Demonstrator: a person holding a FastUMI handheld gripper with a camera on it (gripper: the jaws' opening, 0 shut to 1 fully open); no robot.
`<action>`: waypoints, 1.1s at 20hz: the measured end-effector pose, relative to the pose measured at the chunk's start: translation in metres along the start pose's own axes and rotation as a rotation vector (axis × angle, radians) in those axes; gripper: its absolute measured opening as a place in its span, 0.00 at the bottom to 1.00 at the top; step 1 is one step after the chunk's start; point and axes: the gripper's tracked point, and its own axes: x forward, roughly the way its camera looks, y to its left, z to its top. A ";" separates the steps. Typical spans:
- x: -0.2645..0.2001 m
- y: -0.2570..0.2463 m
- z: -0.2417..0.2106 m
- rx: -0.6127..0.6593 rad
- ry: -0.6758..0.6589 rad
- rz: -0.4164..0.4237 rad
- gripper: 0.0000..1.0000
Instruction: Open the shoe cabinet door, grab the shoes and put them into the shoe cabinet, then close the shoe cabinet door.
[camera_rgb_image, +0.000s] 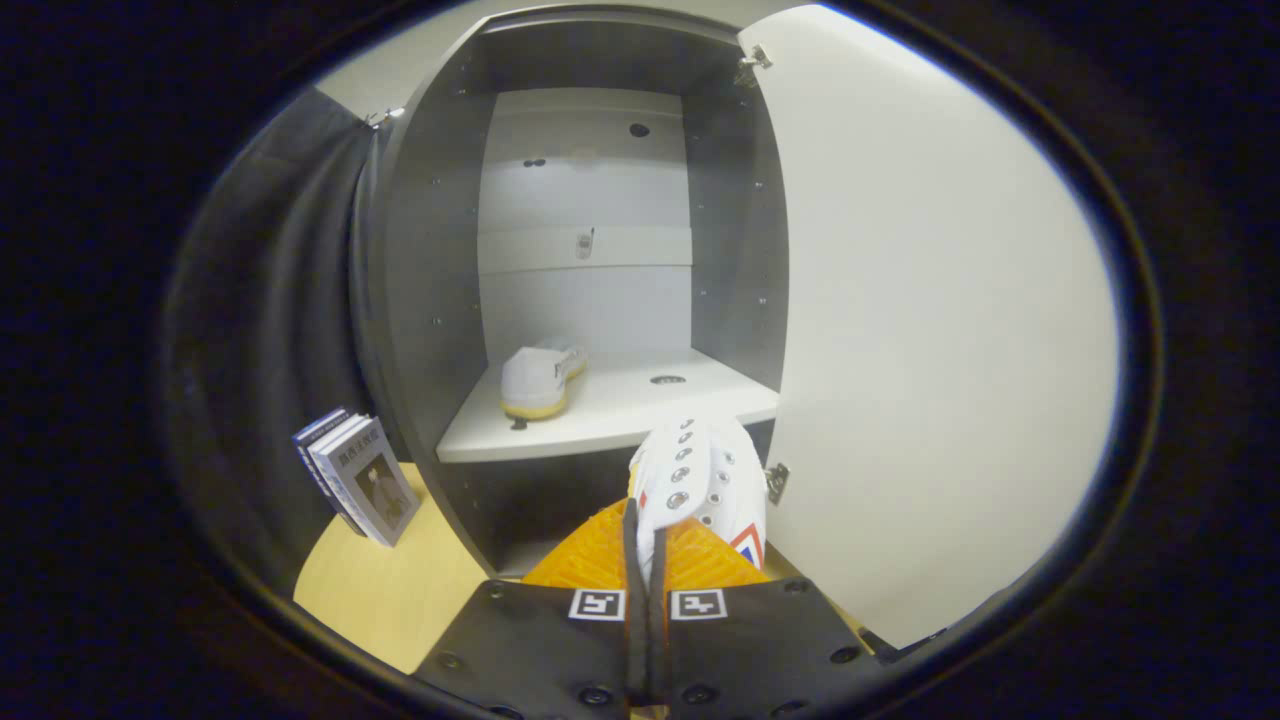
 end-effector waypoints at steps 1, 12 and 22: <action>0.005 0.000 0.008 0.004 -0.013 0.008 0.03; 0.117 0.029 0.095 -0.089 -0.093 0.120 0.03; 0.226 0.045 0.127 -0.161 -0.061 0.133 0.03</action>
